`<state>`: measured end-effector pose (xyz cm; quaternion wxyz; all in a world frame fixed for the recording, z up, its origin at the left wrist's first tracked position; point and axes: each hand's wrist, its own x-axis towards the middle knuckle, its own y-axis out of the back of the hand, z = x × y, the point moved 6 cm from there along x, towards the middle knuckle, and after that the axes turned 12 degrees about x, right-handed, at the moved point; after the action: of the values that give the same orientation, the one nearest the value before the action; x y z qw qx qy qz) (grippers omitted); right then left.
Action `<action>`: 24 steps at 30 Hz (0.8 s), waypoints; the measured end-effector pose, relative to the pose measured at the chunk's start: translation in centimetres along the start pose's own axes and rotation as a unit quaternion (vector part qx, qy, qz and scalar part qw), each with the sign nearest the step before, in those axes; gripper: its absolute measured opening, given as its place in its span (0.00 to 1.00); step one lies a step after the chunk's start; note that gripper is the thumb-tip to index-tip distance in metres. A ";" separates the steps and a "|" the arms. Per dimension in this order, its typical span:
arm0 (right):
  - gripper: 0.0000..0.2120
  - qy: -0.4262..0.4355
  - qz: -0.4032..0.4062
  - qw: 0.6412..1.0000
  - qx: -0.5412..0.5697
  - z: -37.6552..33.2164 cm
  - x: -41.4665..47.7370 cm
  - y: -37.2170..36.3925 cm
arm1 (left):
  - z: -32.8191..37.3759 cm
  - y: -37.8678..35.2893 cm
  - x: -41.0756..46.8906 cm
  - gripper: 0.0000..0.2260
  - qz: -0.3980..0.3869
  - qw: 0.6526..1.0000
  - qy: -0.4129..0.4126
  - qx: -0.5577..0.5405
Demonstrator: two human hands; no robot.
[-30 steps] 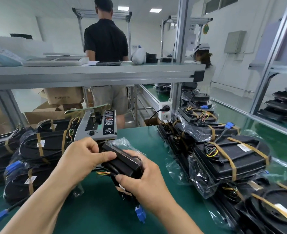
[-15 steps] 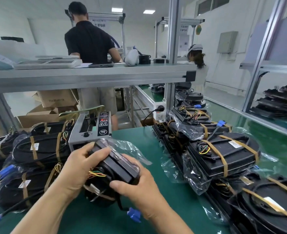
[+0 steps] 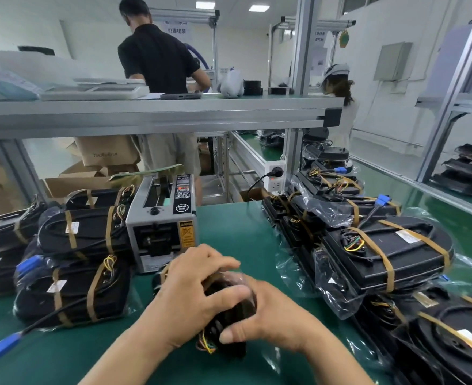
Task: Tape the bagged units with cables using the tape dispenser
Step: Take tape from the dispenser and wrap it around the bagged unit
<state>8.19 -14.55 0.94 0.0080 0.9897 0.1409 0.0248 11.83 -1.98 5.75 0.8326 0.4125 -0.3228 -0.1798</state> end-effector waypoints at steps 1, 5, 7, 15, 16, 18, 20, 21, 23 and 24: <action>0.28 -0.002 0.002 1.000 0.019 0.5 -0.2 -0.5 | 0.1 -0.1 -0.1 0.18 -0.001 0.999 0.006 -0.039; 0.30 0.035 0.081 0.996 0.003 1.9 -0.8 -1.9 | -0.5 1.0 -0.9 0.20 0.090 0.966 0.088 -0.227; 0.30 0.046 0.121 0.991 -0.035 2.2 -1.0 -2.2 | -2.2 1.6 -1.2 0.17 0.160 0.929 0.159 -0.293; 0.24 0.057 0.231 0.971 0.021 2.5 0.1 0.1 | -13.6 -0.2 -0.5 0.07 0.218 0.697 0.516 -0.448; 0.24 0.056 0.234 0.970 0.030 2.6 0.3 0.0 | -14.0 -0.5 -0.2 0.08 0.209 0.685 0.527 -0.459; 0.24 0.056 0.245 0.966 0.052 3.0 0.6 -0.1 | -14.6 -0.8 0.4 0.10 0.199 0.672 0.539 -0.468; 0.24 0.057 0.260 0.962 0.060 3.4 0.6 -0.3 | -14.9 -0.9 0.8 0.10 0.197 0.664 0.548 -0.469; 0.23 0.057 0.265 0.961 0.057 3.5 0.6 -0.3 | -15.0 -1.0 1.0 0.10 0.195 0.660 0.552 -0.470; 0.24 0.057 0.264 0.961 0.057 3.6 0.7 -0.2 | -15.0 -1.1 1.4 0.09 0.182 0.654 0.560 -0.475; 0.24 0.056 0.262 0.962 0.058 3.7 0.8 -0.2 | -15.0 -1.2 1.5 0.09 0.176 0.650 0.562 -0.480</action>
<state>9.07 -14.18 -2.71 -0.0644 0.9877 -0.1225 0.0733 23.16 5.00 -1.34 0.9525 -0.0871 0.2714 0.1070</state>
